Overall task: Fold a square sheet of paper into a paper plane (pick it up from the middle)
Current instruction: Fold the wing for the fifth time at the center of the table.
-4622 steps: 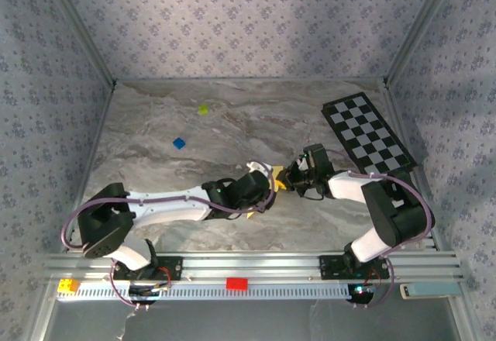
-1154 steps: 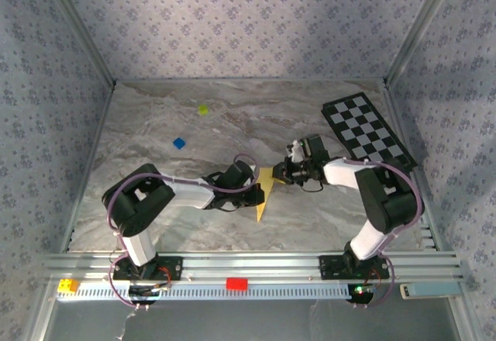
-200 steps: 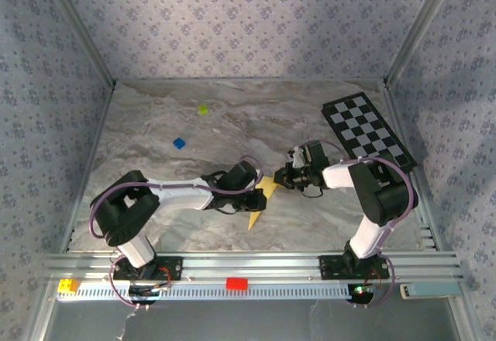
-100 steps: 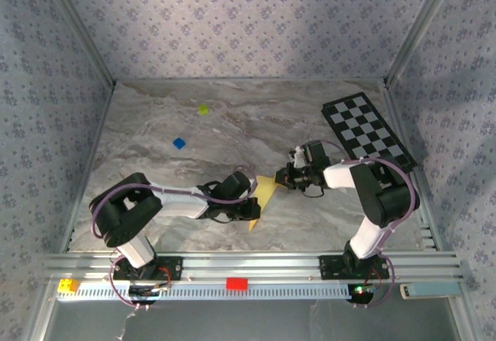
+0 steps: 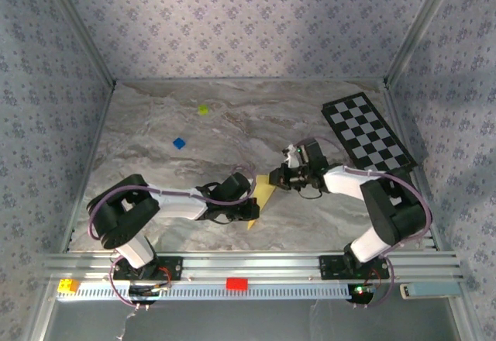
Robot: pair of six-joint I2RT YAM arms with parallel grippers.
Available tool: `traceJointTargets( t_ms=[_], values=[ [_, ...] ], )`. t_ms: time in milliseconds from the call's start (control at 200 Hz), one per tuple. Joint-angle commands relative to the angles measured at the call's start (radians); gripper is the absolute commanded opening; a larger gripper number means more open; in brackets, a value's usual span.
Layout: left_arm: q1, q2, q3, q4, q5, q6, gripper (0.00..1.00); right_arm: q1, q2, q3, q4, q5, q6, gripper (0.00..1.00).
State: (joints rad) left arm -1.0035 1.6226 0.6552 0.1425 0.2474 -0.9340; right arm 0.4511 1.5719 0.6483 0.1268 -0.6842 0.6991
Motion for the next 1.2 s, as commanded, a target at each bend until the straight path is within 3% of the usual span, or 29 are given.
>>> traceJointTargets(
  t_ms=[0,315,570,790,1194],
  values=[
    [-0.001,-0.014,-0.017,-0.090,-0.054,-0.003,0.02,-0.004,0.068,0.000,-0.016,0.054,0.023,0.04],
    [-0.001,-0.050,0.084,-0.097,-0.036,0.027,0.07,-0.031,0.122,-0.016,-0.001,0.075,0.030,0.02],
    [0.017,0.046,0.156,-0.074,-0.018,0.043,0.09,-0.032,0.129,-0.022,-0.007,0.080,0.027,0.02],
    [0.017,0.091,0.102,-0.044,0.007,0.002,0.09,-0.032,0.147,-0.023,-0.006,0.082,0.021,0.02],
    [0.004,-0.030,-0.003,-0.037,0.037,0.005,0.13,-0.042,0.149,-0.021,-0.021,0.090,0.009,0.00]
  ],
)
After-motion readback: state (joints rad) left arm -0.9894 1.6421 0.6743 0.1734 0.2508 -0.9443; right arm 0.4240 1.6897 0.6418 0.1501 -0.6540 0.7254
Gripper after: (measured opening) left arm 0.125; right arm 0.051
